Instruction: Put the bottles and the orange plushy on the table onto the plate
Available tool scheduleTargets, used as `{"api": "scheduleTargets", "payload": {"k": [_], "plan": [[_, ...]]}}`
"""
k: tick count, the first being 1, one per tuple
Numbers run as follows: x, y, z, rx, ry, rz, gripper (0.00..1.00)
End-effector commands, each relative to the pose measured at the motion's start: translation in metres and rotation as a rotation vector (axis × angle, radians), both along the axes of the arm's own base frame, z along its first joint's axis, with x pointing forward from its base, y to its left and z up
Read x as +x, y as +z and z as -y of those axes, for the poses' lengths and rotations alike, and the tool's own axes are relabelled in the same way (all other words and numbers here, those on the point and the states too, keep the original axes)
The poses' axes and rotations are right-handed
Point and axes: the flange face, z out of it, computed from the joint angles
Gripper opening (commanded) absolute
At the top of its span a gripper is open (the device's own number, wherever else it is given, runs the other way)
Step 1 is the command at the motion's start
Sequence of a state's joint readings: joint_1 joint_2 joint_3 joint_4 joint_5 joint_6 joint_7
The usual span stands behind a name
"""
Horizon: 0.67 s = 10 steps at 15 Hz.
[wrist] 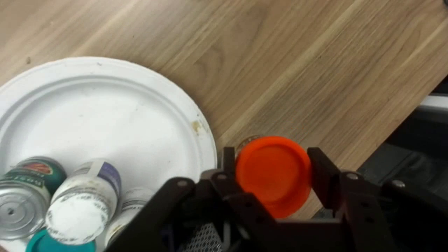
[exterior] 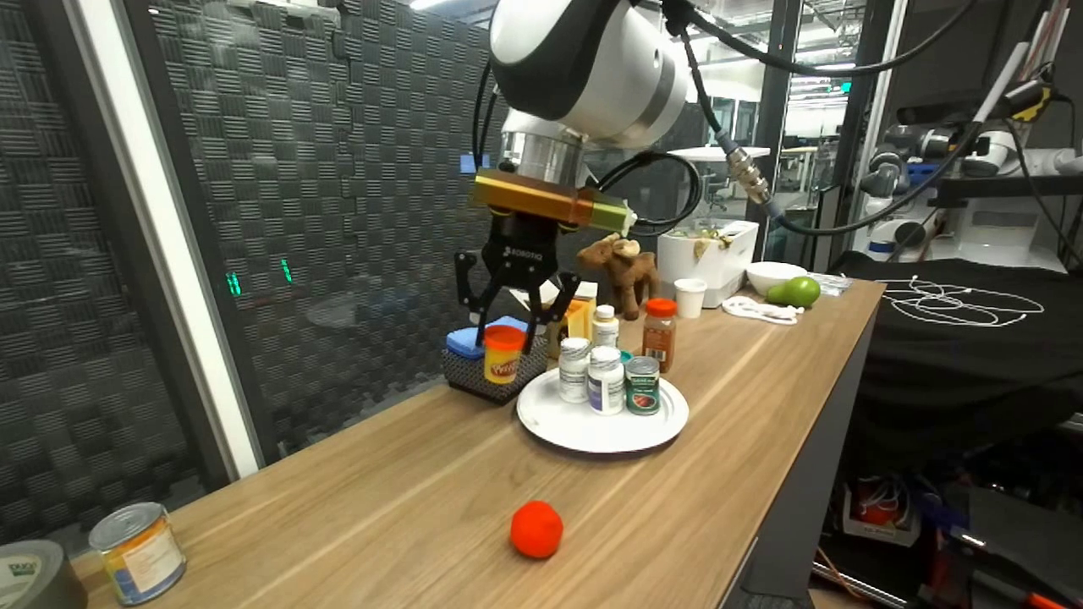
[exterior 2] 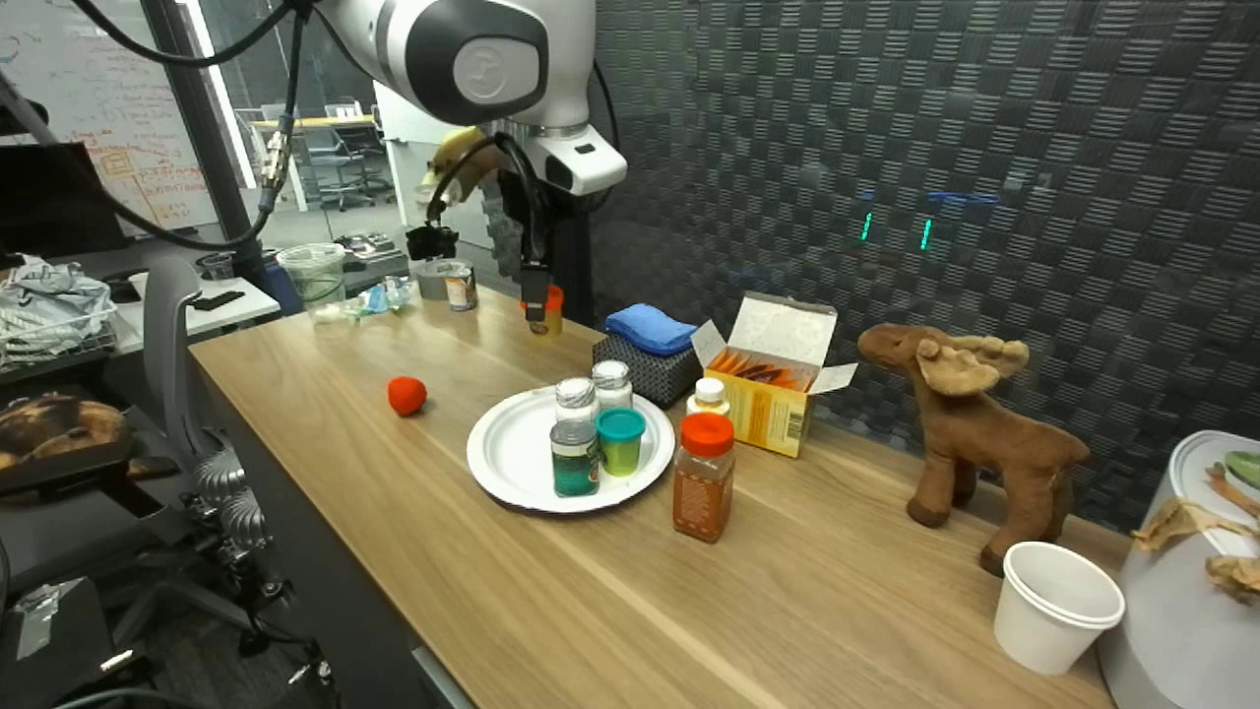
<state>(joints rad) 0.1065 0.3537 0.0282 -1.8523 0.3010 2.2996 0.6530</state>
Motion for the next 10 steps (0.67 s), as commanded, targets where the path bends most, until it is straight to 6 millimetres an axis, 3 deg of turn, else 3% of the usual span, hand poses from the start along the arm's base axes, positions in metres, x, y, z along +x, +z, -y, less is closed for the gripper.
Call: {"api": "scheduleTargets", "payload": {"k": [1, 10], "plan": [[0.001, 0.002, 0.022, -0.006, -0.079, -0.003, 0.29], [0.002, -0.046, 0.035, -0.113, -0.127, -0.126, 0.29]]}}
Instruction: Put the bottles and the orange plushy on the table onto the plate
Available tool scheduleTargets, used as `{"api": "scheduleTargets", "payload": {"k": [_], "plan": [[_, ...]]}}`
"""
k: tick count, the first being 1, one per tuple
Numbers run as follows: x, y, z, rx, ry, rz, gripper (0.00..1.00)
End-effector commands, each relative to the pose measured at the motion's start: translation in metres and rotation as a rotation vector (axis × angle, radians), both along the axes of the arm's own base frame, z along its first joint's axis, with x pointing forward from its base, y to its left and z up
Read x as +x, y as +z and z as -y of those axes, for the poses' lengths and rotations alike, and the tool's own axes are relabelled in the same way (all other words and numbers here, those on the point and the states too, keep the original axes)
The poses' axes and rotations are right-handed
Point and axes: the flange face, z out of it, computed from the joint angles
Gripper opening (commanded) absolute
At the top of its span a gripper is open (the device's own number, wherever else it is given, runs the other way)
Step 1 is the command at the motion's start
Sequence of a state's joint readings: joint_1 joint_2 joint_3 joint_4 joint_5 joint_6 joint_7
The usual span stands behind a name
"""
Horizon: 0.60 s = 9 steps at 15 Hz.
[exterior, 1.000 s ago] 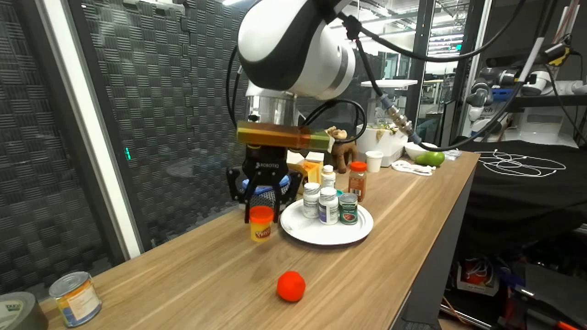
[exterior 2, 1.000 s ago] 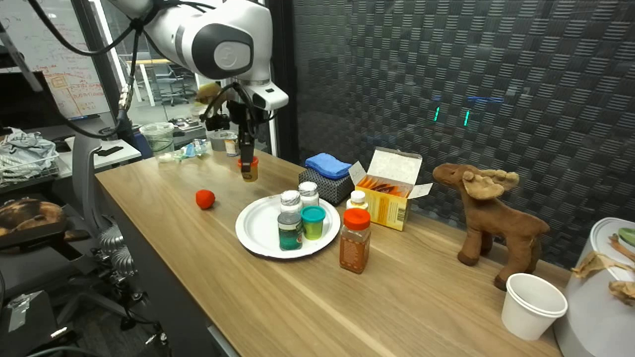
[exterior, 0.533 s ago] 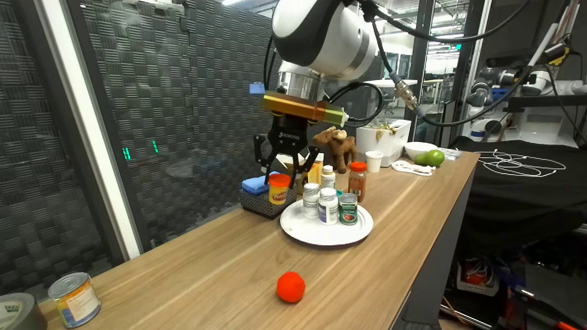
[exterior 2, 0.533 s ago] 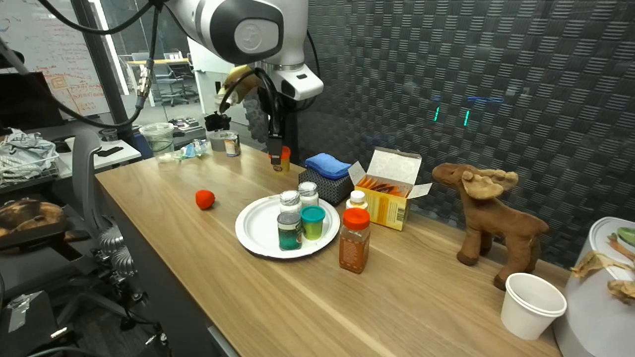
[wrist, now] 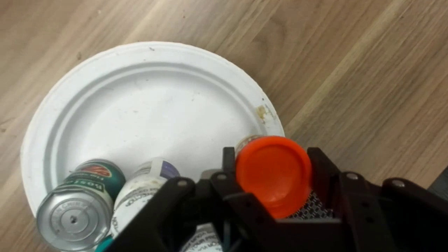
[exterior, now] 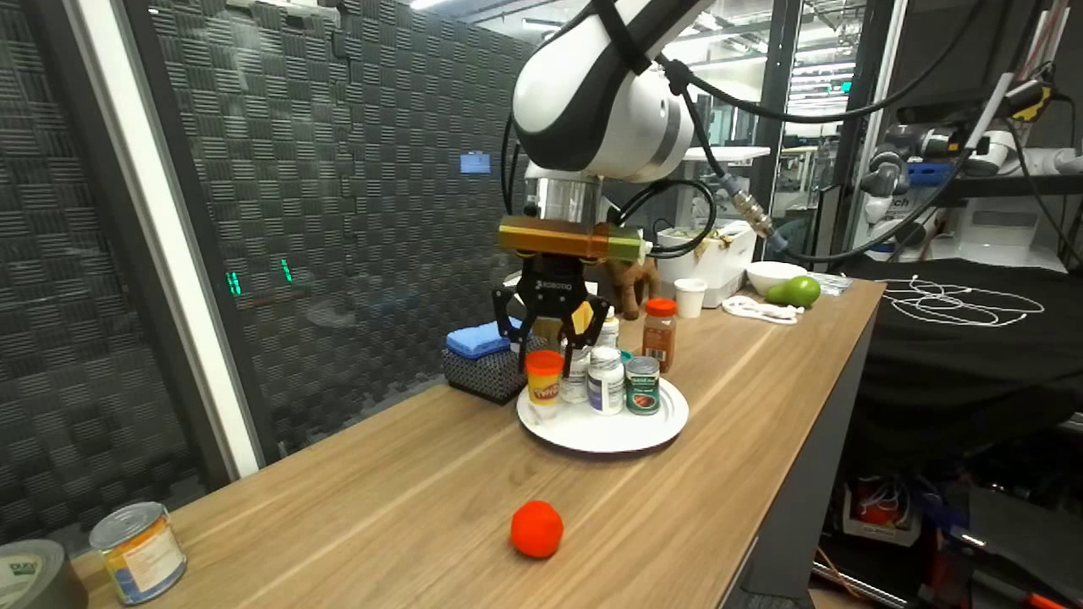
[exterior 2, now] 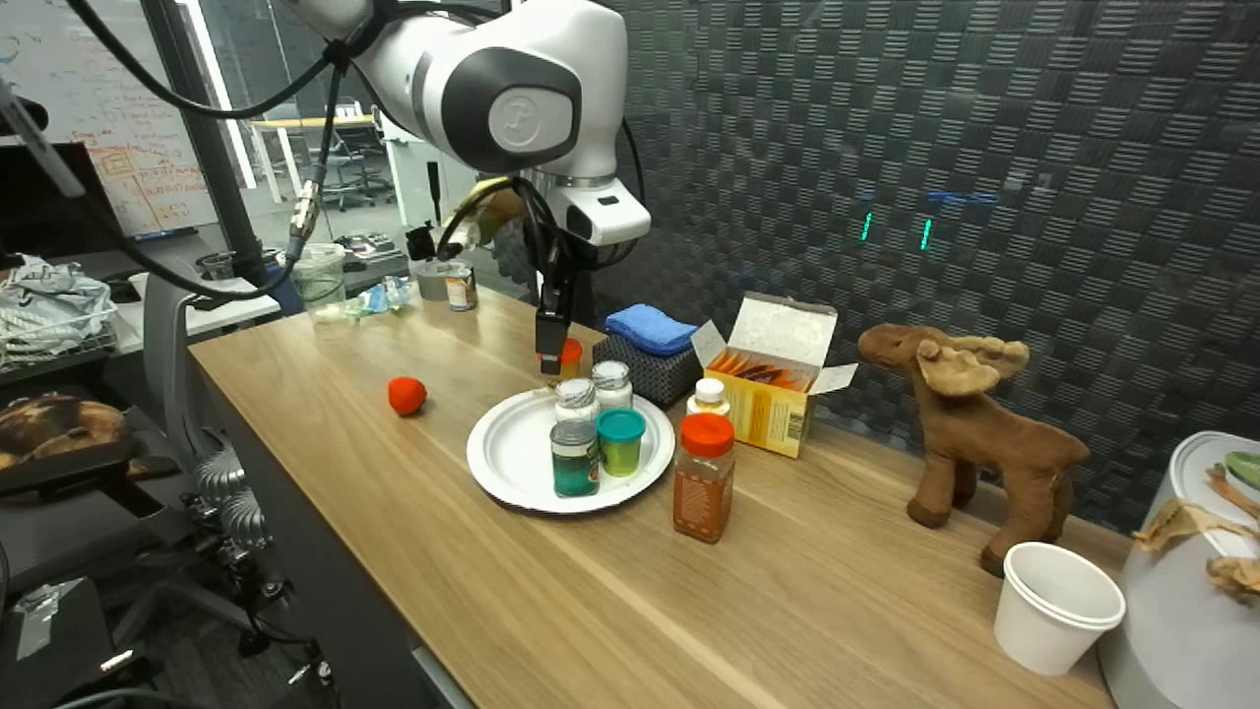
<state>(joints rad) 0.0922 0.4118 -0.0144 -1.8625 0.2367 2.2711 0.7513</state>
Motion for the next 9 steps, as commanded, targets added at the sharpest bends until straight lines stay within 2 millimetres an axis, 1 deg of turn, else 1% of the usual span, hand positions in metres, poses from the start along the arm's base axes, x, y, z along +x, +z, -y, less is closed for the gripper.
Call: {"api": "scheduleTargets", "payload": {"k": [1, 9], "plan": [[0.006, -0.005, 0.0, -0.064, -0.03, -0.021, 0.29], [0.015, -0.021, 0.001, -0.107, -0.061, -0.05, 0.29]]}}
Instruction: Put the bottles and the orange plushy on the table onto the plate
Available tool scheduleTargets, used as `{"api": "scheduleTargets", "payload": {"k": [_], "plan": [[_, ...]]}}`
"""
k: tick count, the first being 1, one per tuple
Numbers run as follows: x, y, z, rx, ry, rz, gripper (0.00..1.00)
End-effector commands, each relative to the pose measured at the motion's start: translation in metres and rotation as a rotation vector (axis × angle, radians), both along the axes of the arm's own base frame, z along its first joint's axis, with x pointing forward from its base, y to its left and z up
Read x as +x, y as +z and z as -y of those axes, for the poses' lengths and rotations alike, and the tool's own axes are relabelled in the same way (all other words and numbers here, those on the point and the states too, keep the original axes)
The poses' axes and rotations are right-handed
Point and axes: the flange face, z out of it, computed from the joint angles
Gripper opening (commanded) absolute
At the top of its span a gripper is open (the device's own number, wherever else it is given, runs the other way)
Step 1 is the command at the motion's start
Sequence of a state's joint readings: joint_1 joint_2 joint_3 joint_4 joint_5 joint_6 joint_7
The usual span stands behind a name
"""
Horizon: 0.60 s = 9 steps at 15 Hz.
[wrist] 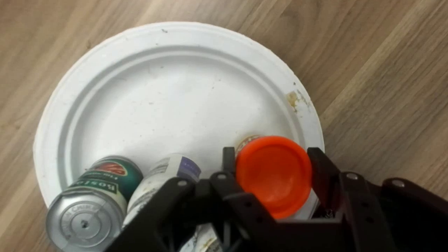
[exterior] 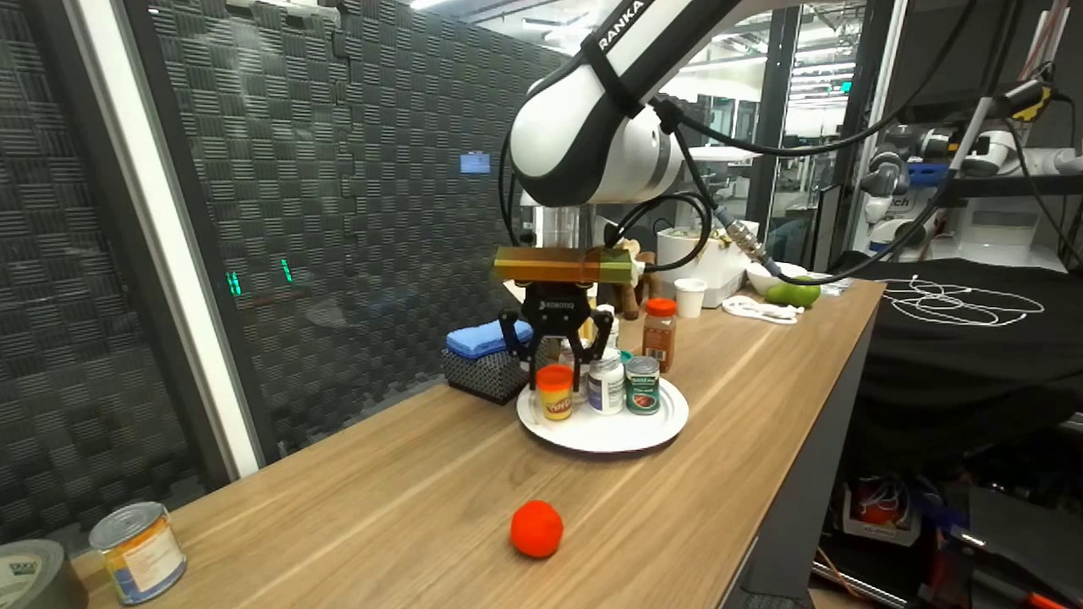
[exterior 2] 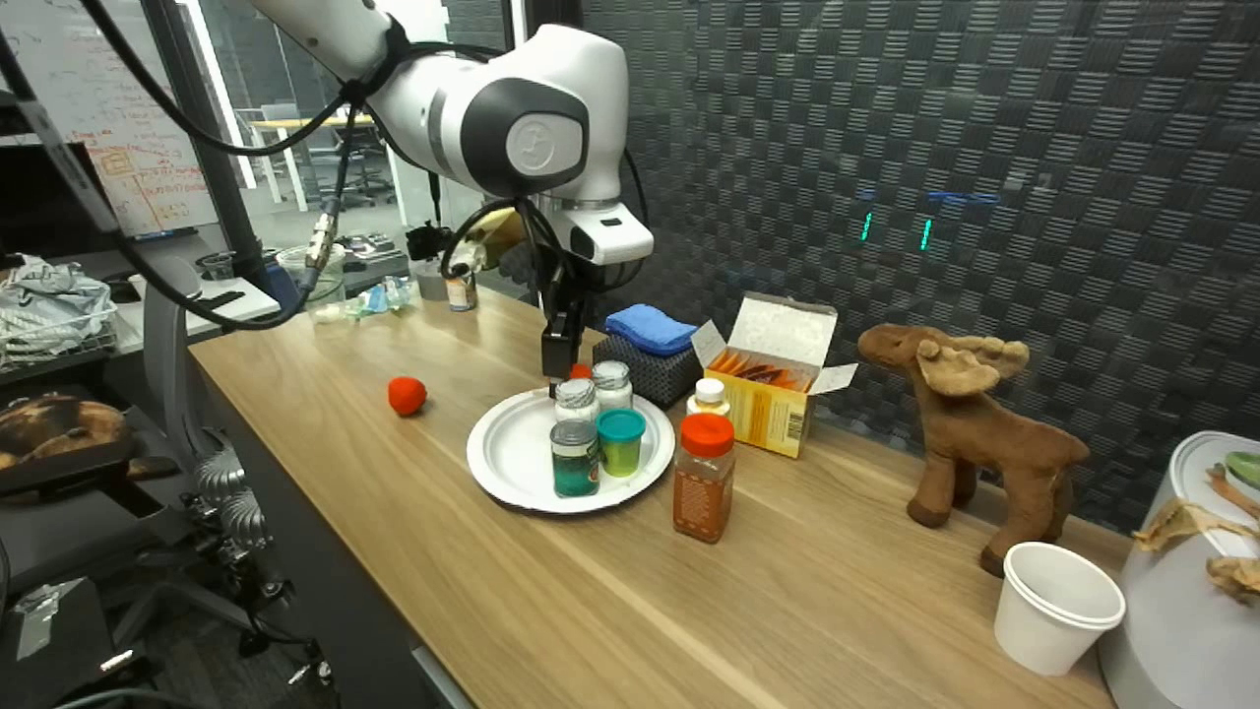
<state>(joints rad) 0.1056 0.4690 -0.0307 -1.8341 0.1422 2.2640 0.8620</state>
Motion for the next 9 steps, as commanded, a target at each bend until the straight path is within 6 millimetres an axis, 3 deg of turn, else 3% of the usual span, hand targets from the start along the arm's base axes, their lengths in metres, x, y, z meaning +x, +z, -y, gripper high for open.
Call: {"api": "scheduleTargets", "payload": {"k": [1, 2, 3, 6, 9], "plan": [[0.01, 0.003, -0.002, -0.025, -0.014, -0.01, 0.33], [0.01, 0.003, -0.003, -0.024, -0.012, -0.013, 0.79], [0.009, 0.006, -0.003, -0.02, -0.008, -0.012, 0.8], [0.001, 0.021, -0.008, -0.011, 0.004, 0.002, 1.0], [-0.014, 0.042, -0.024, -0.015, 0.04, 0.032, 1.0]]}}
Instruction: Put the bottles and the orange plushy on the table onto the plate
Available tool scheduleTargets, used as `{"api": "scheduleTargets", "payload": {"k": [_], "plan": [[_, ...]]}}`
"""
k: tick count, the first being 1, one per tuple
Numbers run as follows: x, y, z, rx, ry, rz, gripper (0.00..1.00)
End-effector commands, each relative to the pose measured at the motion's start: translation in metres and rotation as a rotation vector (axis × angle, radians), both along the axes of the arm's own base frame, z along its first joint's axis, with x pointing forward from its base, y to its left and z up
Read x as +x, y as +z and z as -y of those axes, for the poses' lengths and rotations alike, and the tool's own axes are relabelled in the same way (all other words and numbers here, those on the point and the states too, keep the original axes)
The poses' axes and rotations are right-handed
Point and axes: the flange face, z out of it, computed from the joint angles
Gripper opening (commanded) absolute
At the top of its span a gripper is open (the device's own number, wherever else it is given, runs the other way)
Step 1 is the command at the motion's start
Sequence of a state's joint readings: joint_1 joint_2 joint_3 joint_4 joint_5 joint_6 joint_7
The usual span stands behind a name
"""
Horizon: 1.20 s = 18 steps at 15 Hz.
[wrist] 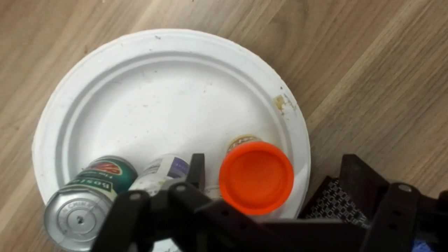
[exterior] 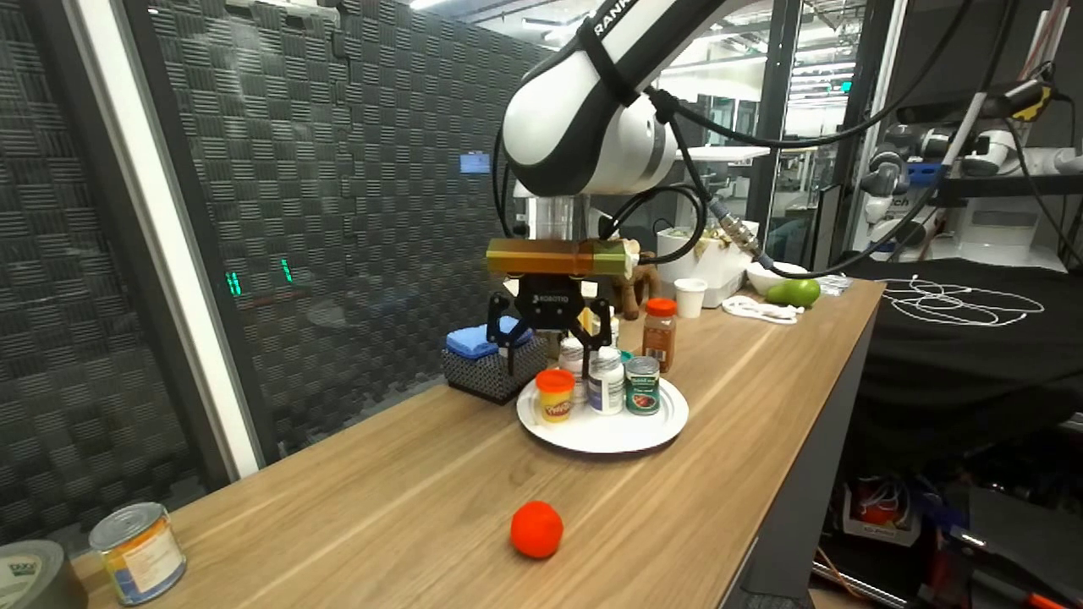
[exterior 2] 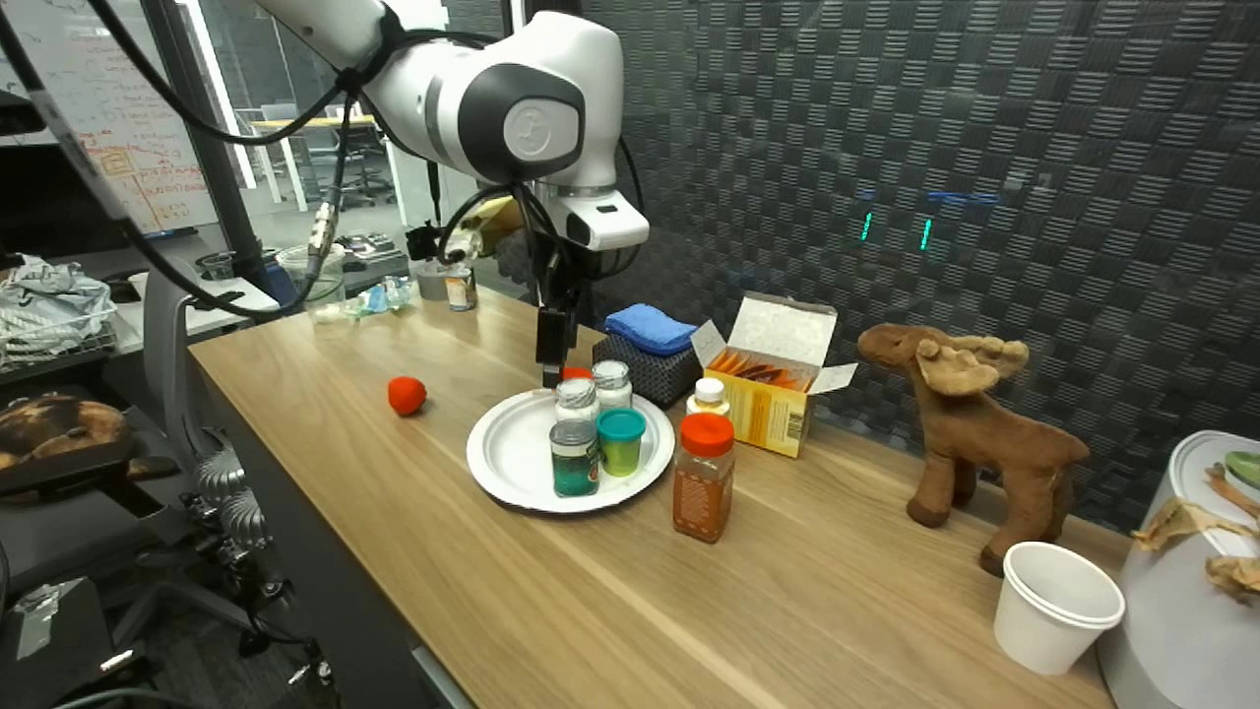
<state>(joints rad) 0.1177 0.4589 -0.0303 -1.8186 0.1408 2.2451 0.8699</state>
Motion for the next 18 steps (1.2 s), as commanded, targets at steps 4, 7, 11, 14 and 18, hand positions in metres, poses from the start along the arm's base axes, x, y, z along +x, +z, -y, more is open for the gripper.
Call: {"api": "scheduleTargets", "payload": {"k": [4, 7, 11, 14, 18], "plan": [[-0.046, 0.042, -0.056, -0.036, 0.134, 0.041, 1.0], [-0.082, 0.031, -0.09, -0.055, 0.234, 0.014, 1.0], [-0.117, 0.009, -0.132, -0.065, 0.343, 0.006, 1.0], [-0.129, -0.003, -0.153, -0.045, 0.401, 0.042, 1.0], [-0.137, -0.016, -0.162, -0.026, 0.438, 0.032, 1.0]]}}
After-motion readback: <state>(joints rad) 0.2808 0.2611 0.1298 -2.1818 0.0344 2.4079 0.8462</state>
